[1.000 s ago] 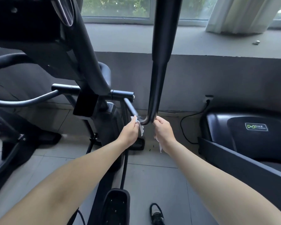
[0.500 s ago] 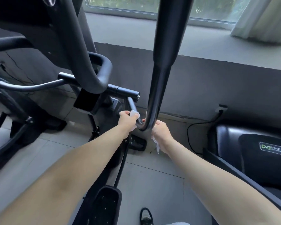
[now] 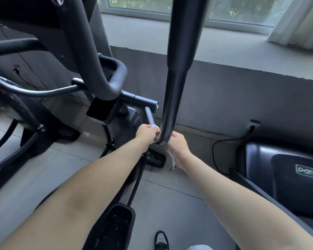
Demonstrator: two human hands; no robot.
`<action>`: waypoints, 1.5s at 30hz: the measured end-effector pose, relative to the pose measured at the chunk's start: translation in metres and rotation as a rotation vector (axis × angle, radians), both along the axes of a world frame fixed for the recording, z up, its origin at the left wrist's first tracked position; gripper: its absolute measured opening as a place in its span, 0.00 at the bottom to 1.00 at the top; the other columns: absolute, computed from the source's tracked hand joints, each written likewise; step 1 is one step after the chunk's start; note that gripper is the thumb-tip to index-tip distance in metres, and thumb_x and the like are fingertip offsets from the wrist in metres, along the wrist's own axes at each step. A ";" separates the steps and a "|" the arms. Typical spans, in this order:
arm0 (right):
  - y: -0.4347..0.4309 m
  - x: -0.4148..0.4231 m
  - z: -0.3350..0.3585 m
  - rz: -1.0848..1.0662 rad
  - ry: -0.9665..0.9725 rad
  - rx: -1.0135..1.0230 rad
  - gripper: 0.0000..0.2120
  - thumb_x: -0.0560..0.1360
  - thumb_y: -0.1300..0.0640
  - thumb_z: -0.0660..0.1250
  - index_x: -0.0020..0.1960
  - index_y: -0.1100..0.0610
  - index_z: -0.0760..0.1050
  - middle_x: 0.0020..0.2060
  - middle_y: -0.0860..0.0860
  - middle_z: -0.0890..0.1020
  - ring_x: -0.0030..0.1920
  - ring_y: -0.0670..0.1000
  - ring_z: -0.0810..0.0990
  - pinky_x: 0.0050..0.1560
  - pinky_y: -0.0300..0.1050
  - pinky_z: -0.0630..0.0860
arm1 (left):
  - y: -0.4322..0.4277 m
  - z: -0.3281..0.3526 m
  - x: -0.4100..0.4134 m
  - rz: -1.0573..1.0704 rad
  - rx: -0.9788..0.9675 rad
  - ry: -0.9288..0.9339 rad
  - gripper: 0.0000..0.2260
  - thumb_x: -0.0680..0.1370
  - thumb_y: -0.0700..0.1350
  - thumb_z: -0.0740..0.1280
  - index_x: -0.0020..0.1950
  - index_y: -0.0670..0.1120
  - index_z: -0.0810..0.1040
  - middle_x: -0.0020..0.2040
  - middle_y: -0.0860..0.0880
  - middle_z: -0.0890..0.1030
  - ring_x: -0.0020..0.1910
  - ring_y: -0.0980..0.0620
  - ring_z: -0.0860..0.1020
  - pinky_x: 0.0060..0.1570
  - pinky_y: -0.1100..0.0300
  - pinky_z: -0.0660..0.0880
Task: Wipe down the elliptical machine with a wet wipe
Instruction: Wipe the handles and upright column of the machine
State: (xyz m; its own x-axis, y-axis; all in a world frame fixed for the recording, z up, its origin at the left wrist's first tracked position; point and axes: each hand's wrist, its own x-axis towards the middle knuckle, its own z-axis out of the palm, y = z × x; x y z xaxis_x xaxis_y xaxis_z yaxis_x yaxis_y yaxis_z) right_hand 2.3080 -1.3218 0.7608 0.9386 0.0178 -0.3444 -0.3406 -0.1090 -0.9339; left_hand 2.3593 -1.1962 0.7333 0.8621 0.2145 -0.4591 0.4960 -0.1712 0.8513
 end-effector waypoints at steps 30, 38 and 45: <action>0.050 -0.071 -0.008 -0.137 -0.099 -0.285 0.15 0.77 0.58 0.61 0.53 0.43 0.84 0.39 0.43 0.85 0.39 0.44 0.79 0.41 0.39 0.75 | 0.055 -0.009 -0.042 -0.706 0.565 -0.607 0.21 0.82 0.42 0.55 0.72 0.56 0.73 0.51 0.57 0.75 0.52 0.50 0.67 0.64 0.55 0.69; 0.052 -0.045 -0.006 -0.338 -0.085 -0.149 0.13 0.74 0.59 0.71 0.54 0.44 0.73 0.43 0.44 0.80 0.40 0.45 0.77 0.39 0.40 0.70 | 0.048 -0.039 -0.001 -0.760 0.508 -0.632 0.24 0.78 0.31 0.56 0.69 0.50 0.72 0.65 0.51 0.72 0.61 0.43 0.75 0.65 0.44 0.72; 0.060 -0.031 -0.025 -0.361 -0.138 -0.038 0.18 0.75 0.62 0.73 0.63 0.50 0.77 0.52 0.44 0.82 0.50 0.38 0.79 0.41 0.23 0.71 | 0.056 -0.049 0.028 -0.680 0.342 -0.499 0.21 0.85 0.40 0.57 0.76 0.56 0.71 0.82 0.55 0.60 0.80 0.57 0.58 0.72 0.66 0.52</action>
